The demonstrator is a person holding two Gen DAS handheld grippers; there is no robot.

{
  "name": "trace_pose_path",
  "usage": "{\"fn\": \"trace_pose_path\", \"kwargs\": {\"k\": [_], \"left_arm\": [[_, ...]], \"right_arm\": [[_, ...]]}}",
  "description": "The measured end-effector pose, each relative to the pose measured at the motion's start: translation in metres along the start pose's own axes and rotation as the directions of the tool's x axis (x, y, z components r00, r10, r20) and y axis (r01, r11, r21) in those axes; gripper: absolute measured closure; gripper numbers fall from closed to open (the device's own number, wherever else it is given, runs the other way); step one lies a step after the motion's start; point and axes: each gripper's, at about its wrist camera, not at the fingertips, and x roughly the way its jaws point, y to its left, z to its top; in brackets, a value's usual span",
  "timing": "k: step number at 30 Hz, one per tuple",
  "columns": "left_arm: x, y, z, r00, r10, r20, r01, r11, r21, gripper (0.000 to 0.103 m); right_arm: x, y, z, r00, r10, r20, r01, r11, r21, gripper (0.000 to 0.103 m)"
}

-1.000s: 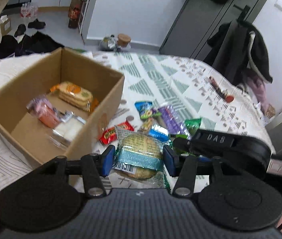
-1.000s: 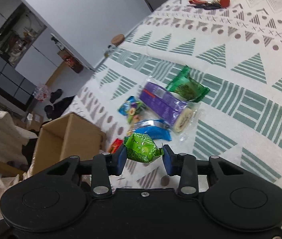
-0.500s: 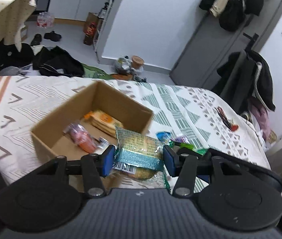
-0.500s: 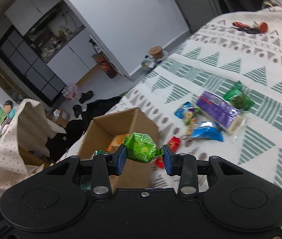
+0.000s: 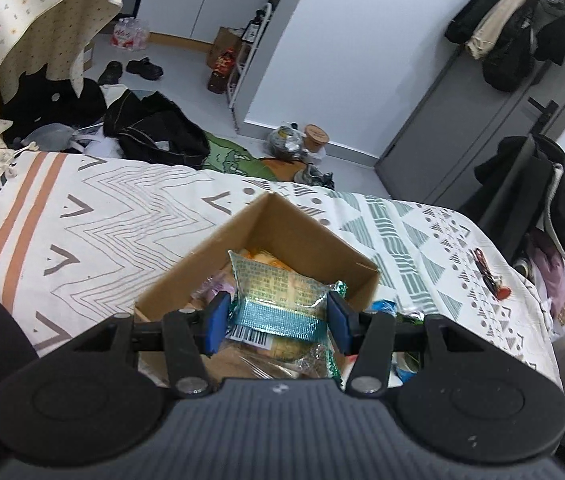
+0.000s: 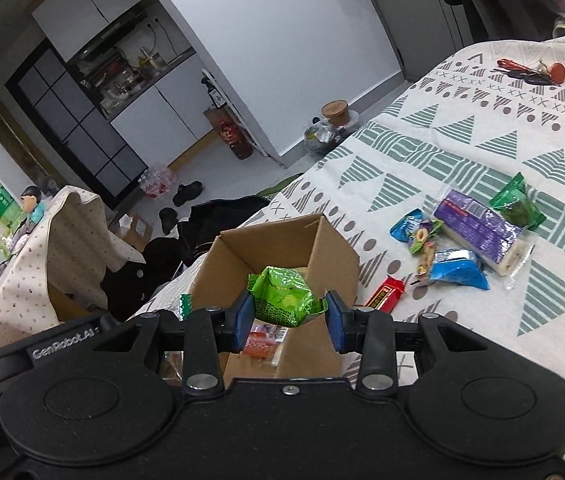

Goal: Organize snacks
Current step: 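Carry the biscuit packet and green candy over the box and open both tools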

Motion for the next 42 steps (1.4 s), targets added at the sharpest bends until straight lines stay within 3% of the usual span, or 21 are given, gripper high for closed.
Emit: {"fn": "trace_pose_path", "kwargs": {"k": [11,17,21,36,40,42], "left_arm": [[0.033,0.018,0.007,0.998,0.02,-0.063,-0.023,0.999,-0.039,0.052],[0.045,0.02,0.013,0.995,0.003,-0.101,-0.009,0.998,-0.062,0.047],[0.044,0.022,0.015,0.995,0.011,-0.099,-0.017,0.998,-0.055,0.042],[0.026,0.041,0.027,0.996,0.02,-0.085,-0.026,0.997,-0.072,0.041],[0.019,0.043,0.028,0.996,0.028,-0.087,-0.034,0.997,-0.07,0.041],[0.014,0.04,0.028,0.995,0.032,-0.095,-0.038,0.997,-0.063,0.034]], "right_arm": [[0.018,0.009,-0.001,1.0,0.009,-0.019,-0.009,1.0,-0.015,0.066],[0.029,0.009,0.003,1.0,-0.005,-0.028,0.005,1.0,-0.004,0.066],[0.034,0.011,0.004,0.999,-0.007,-0.033,0.007,1.0,-0.006,0.066],[0.042,0.021,0.004,1.0,0.01,-0.017,-0.01,1.0,-0.017,0.065],[0.04,0.03,0.003,0.999,0.035,-0.022,-0.036,0.998,-0.052,0.056],[0.036,0.03,0.003,0.999,0.036,-0.016,-0.036,0.998,-0.053,0.053]]}}
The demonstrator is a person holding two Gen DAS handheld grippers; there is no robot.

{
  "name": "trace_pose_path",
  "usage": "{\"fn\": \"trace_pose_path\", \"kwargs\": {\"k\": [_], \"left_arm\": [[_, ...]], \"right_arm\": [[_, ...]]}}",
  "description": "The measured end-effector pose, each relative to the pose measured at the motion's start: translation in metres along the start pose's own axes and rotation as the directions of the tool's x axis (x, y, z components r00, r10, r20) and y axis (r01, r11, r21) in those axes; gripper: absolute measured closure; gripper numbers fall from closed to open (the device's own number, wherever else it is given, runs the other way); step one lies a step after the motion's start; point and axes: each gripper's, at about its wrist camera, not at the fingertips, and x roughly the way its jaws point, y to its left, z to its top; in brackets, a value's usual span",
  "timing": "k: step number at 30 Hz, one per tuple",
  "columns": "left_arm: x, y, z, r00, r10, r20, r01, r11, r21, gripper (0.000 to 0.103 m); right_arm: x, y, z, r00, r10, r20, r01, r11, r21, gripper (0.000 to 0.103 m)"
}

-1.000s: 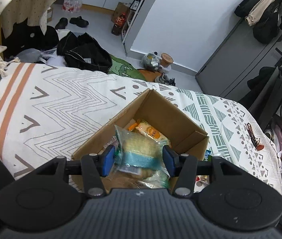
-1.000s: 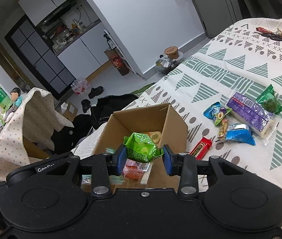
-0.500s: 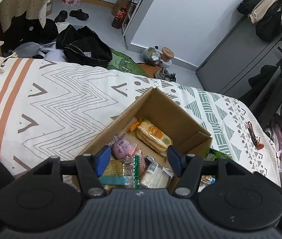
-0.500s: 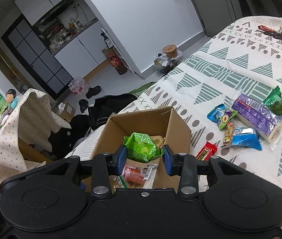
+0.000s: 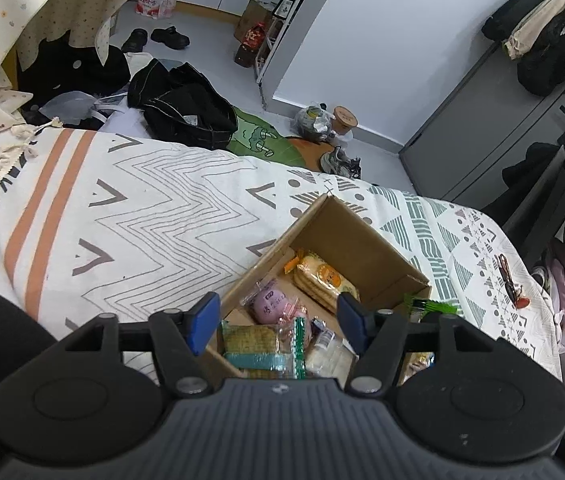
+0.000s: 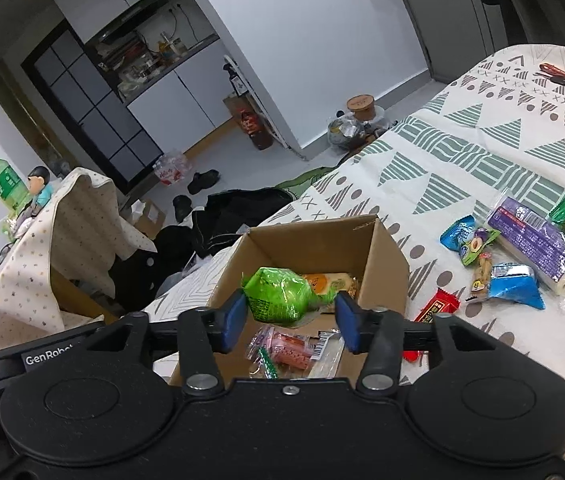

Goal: Organize snacks
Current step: 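Carry the biscuit packet and green candy over the box and open both tools, then withdraw both tools from the box back toward the snack pile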

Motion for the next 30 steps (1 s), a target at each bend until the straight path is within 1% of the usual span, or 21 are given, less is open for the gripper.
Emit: {"fn": "trace_pose_path", "kwargs": {"k": [4,5,9,10,12,13,15,17,21,23,26,30], "left_arm": [[-0.011,-0.006,-0.004,1.0,0.007,0.011,-0.007,1.0,0.029,0.029],[-0.013,-0.007,-0.005,1.0,0.012,0.011,-0.012,0.999,0.035,0.026],[-0.018,-0.012,-0.01,1.0,0.016,-0.003,-0.016,0.999,0.046,0.024],[-0.019,-0.015,-0.011,1.0,0.015,-0.011,-0.014,0.999,0.052,0.023],[-0.023,-0.02,-0.013,1.0,0.012,-0.017,-0.011,0.998,0.067,0.018],[-0.025,-0.023,-0.014,1.0,0.011,-0.017,-0.01,0.998,0.07,0.017],[-0.029,-0.028,-0.016,1.0,-0.002,-0.017,0.003,0.997,0.073,0.013],[-0.033,-0.033,-0.018,1.0,-0.017,-0.018,0.019,0.997,0.081,0.007],[-0.04,-0.043,-0.024,0.999,-0.041,-0.01,0.042,0.994,0.104,0.004],[-0.042,-0.046,-0.027,0.999,-0.047,-0.007,0.047,0.993,0.113,0.0],[-0.045,-0.05,-0.03,0.998,-0.059,-0.008,0.059,0.991,0.122,0.0],[-0.046,-0.054,-0.034,0.998,-0.068,-0.012,0.069,0.989,0.134,0.0]], "right_arm": [[-0.013,-0.002,0.0,1.0,0.002,0.018,-0.002,1.0,0.006,0.052],[-0.015,-0.003,0.0,1.0,-0.002,0.02,0.001,1.0,0.009,0.051],[-0.028,-0.01,-0.001,0.999,-0.021,0.024,0.021,0.999,0.025,0.042],[-0.033,-0.013,-0.001,1.0,-0.019,0.021,0.018,0.999,0.036,0.041],[-0.041,-0.018,0.0,1.0,-0.012,0.015,0.012,0.999,0.043,0.038],[-0.046,-0.02,0.002,1.0,-0.022,0.016,0.021,0.999,0.037,0.036],[-0.057,-0.023,0.006,0.999,-0.044,0.028,0.043,0.999,0.022,0.03],[-0.069,-0.028,0.012,0.998,-0.054,0.045,0.053,0.998,0.017,0.027],[-0.089,-0.041,0.02,0.994,-0.07,0.087,0.068,0.997,0.03,0.023],[-0.094,-0.047,0.022,0.992,-0.08,0.096,0.077,0.997,0.031,0.022],[-0.102,-0.056,0.021,0.989,-0.102,0.102,0.101,0.995,0.02,0.019],[-0.109,-0.068,0.018,0.987,-0.13,0.098,0.128,0.992,0.023,0.018]]}}
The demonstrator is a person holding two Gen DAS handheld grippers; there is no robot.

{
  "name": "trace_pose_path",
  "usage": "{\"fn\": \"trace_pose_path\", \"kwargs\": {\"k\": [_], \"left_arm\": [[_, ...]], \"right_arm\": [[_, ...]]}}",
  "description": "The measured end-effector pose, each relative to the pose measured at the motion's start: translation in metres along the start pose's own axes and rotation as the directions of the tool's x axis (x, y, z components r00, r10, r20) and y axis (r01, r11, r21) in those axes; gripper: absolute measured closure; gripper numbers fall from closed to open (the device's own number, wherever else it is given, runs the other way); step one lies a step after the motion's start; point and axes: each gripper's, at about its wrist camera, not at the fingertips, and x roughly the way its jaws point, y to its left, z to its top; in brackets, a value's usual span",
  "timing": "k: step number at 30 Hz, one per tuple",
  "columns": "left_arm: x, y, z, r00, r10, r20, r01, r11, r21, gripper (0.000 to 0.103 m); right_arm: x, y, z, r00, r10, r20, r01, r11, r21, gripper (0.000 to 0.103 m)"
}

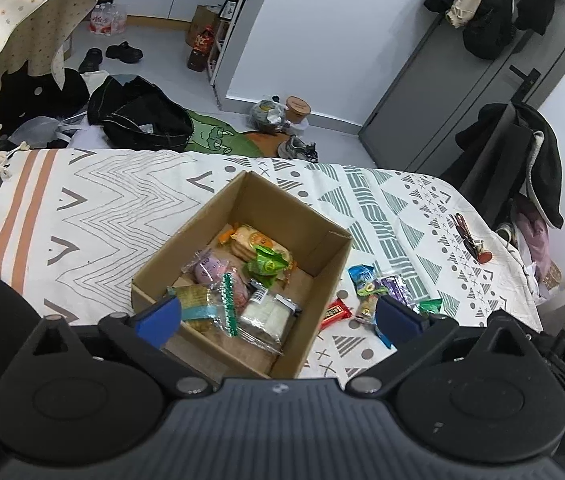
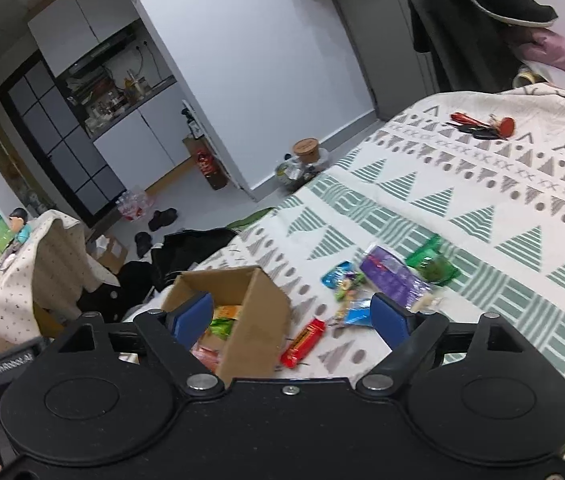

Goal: Organize snacks
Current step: 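Withdraw both tools from the box back toward the snack pile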

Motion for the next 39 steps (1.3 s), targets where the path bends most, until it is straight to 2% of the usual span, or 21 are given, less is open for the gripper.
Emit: {"fn": "trace_pose_path", "kwargs": {"k": [12,17,23,27,31,34,35,36,39], "left_arm": [[0.003,-0.026,-0.011,1.0,-0.018,0.0,0.018,0.997,0.072,0.0],[0.011,-0.041,-0.018,1.0,-0.028,-0.01,0.03,0.991,0.127,0.0],[0.024,-0.066,-0.028,0.999,-0.04,-0.027,0.044,0.98,0.193,0.0],[0.033,-0.083,-0.034,0.997,-0.07,-0.016,0.072,0.97,0.233,0.001],[0.045,-0.095,-0.036,0.996,-0.083,-0.016,0.085,0.967,0.241,0.003],[0.056,-0.102,-0.037,0.995,-0.097,-0.026,0.1,0.965,0.244,0.003],[0.061,-0.105,-0.038,0.994,-0.101,-0.031,0.105,0.963,0.247,0.004],[0.065,-0.108,-0.039,0.994,-0.105,-0.035,0.11,0.963,0.246,0.007],[0.077,-0.114,-0.042,0.992,-0.117,-0.051,0.126,0.963,0.236,0.014]], "right_arm": [[-0.013,-0.021,0.002,1.0,0.0,0.003,0.0,1.0,0.001,0.016],[-0.011,-0.037,0.0,1.0,0.005,-0.017,-0.004,0.998,0.061,0.015],[-0.002,-0.045,-0.002,0.999,0.012,-0.044,-0.009,0.997,0.076,0.012],[0.007,-0.058,-0.001,0.998,-0.003,-0.06,0.01,0.993,0.118,0.012],[0.014,-0.072,0.003,0.998,-0.004,-0.062,0.014,0.989,0.15,0.013],[0.02,-0.084,0.008,0.998,-0.009,-0.062,0.019,0.986,0.166,0.018],[0.023,-0.088,0.009,0.998,-0.005,-0.067,0.017,0.984,0.179,0.023],[0.027,-0.094,0.01,0.997,0.008,-0.075,0.007,0.98,0.2,0.029],[0.038,-0.105,0.013,0.995,0.023,-0.092,-0.001,0.972,0.236,0.036]]}}
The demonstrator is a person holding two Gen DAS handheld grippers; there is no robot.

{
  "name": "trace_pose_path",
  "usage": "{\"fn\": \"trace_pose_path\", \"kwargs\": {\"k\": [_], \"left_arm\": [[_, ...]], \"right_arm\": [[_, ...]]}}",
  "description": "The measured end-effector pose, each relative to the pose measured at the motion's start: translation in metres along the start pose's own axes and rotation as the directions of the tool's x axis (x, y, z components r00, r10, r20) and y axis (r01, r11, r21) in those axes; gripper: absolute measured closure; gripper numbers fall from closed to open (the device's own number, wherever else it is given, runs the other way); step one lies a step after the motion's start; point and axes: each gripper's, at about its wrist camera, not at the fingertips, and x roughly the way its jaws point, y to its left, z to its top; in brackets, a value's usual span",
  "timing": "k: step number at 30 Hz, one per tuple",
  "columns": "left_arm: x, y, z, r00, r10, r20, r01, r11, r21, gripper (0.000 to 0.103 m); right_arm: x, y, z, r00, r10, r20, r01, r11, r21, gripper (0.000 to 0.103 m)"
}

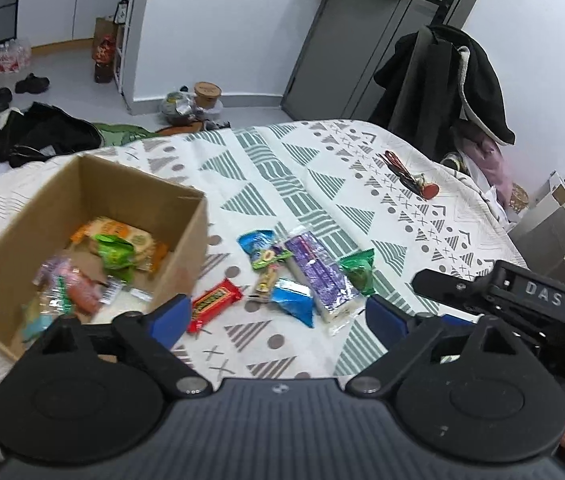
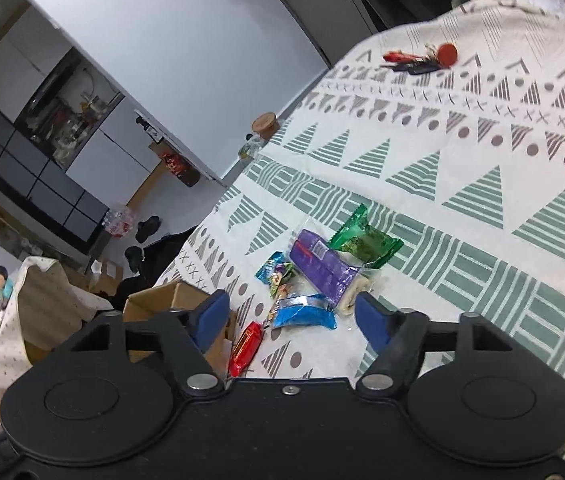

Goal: Organize snacks
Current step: 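Withdraw both tools from the box back toward the snack pile, then grasp the blue packet with the left tool while the right tool grasps the purple bar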

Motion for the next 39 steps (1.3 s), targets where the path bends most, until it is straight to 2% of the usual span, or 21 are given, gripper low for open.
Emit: {"fn": "trace_pose_path", "kwargs": {"k": [1,6,12,19,29,32,39], "left_arm": [[0.005,-0.002,0.0,1.0,-0.003,-0.002,0.003,1.0,-0.001,0.015],[0.032,-0.007,-0.001,0.999,-0.019,-0.03,0.018,1.0,-0.025,0.04],[0.066,-0.011,-0.005,0.996,-0.044,-0.076,0.038,0.997,-0.073,0.049],[0.099,-0.017,-0.01,0.997,-0.037,-0.073,0.024,0.986,-0.166,0.05],[0.137,-0.011,-0.014,0.991,0.069,-0.113,-0.094,0.966,-0.239,0.049],[0.146,-0.009,-0.015,0.99,0.079,-0.12,-0.108,0.96,-0.258,0.048],[0.157,-0.019,-0.016,0.989,0.104,-0.105,-0.126,0.965,-0.231,0.047]], "right_arm": [[0.004,-0.003,0.001,1.0,-0.004,-0.002,0.004,1.0,0.004,0.037],[0.021,-0.017,0.004,1.0,-0.01,-0.025,0.011,0.999,0.04,0.044],[0.038,-0.031,0.007,0.999,-0.003,-0.037,0.006,0.997,0.08,0.048],[0.064,-0.043,0.019,0.999,0.005,-0.049,0.0,0.996,0.094,0.051],[0.101,-0.054,0.027,0.994,0.038,-0.104,-0.029,0.996,0.089,0.054],[0.108,-0.062,0.027,0.993,0.043,-0.112,-0.032,0.994,0.103,0.054],[0.119,-0.07,0.026,0.989,0.055,-0.137,-0.04,0.993,0.109,0.054]]}}
